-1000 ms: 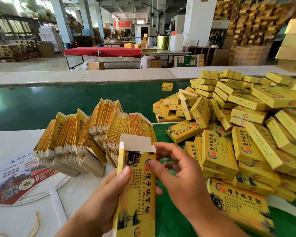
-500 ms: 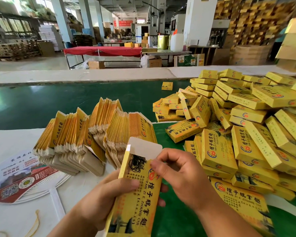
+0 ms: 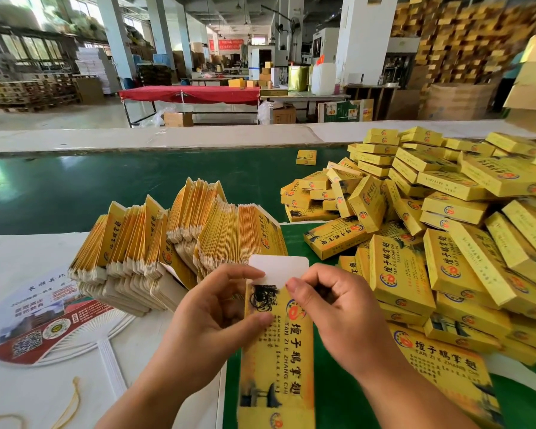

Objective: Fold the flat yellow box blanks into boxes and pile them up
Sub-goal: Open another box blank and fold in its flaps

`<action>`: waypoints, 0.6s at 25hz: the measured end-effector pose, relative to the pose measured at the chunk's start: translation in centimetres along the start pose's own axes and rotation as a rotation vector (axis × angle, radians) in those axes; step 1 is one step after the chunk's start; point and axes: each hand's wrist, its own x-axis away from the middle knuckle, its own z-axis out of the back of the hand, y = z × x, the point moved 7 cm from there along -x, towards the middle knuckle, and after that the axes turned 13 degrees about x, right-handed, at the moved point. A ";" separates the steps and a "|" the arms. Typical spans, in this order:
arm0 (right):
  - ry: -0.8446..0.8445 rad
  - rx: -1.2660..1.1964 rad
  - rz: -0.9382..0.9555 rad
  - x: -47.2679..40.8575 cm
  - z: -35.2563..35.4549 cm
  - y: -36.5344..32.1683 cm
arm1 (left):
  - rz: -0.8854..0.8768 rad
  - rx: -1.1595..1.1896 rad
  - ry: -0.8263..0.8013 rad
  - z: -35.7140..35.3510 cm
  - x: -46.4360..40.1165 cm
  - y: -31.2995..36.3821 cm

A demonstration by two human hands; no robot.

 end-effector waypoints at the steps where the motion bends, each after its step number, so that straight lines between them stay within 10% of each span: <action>1: 0.007 0.008 0.004 0.0 0.1 0.0 | 0.019 -0.034 -0.017 0.0 0.1 -0.2; 15: -0.079 -0.002 0.075 0.0 -0.4 -0.5 | -0.044 -0.295 -0.035 0.1 0.1 0.9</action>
